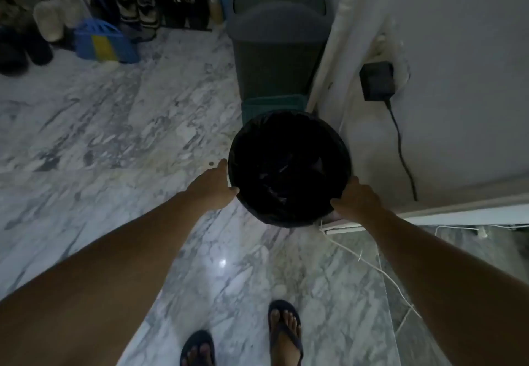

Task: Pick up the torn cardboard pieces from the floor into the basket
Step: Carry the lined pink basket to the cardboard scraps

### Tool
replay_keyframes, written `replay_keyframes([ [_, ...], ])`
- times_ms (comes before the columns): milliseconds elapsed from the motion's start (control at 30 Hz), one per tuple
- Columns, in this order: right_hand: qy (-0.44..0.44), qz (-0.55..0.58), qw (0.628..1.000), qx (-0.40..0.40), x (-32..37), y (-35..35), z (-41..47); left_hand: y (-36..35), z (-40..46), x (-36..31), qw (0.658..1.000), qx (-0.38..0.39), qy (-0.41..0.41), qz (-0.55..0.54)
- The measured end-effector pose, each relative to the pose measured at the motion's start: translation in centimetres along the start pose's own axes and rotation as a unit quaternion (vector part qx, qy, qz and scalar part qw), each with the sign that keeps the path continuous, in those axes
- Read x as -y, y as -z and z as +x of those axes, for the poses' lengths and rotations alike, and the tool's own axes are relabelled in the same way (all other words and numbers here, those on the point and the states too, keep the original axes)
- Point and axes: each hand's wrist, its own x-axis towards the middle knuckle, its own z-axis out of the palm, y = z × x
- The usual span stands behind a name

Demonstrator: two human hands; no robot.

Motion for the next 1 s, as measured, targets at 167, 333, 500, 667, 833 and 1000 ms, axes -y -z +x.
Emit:
replay_keyframes([
  [167,-0.025,0.058,0.998,-0.025,-0.9,-2.6,4.2,-3.2,4.5,0.4,0.998,-0.047,0.016,-0.038],
  [333,-0.025,0.103,0.994,-0.038,-1.2,-4.2,6.5,-5.1,7.7,1.1,0.993,-0.092,0.012,-0.074],
  [500,-0.015,0.187,0.981,-0.052,-1.5,-6.3,7.5,-6.1,8.8,1.4,0.987,-0.096,0.026,-0.129],
  [667,0.003,0.187,0.98,-0.071,-1.3,-6.7,7.2,-5.7,8.2,1.8,0.983,-0.079,0.041,-0.16],
  [833,0.034,0.172,0.983,-0.059,0.3,-4.3,5.1,-3.3,4.2,2.4,0.979,-0.078,0.056,-0.182],
  [1000,0.092,0.156,0.982,-0.049,3.3,0.4,0.8,1.6,-2.4,2.2,0.974,-0.098,0.074,-0.192],
])
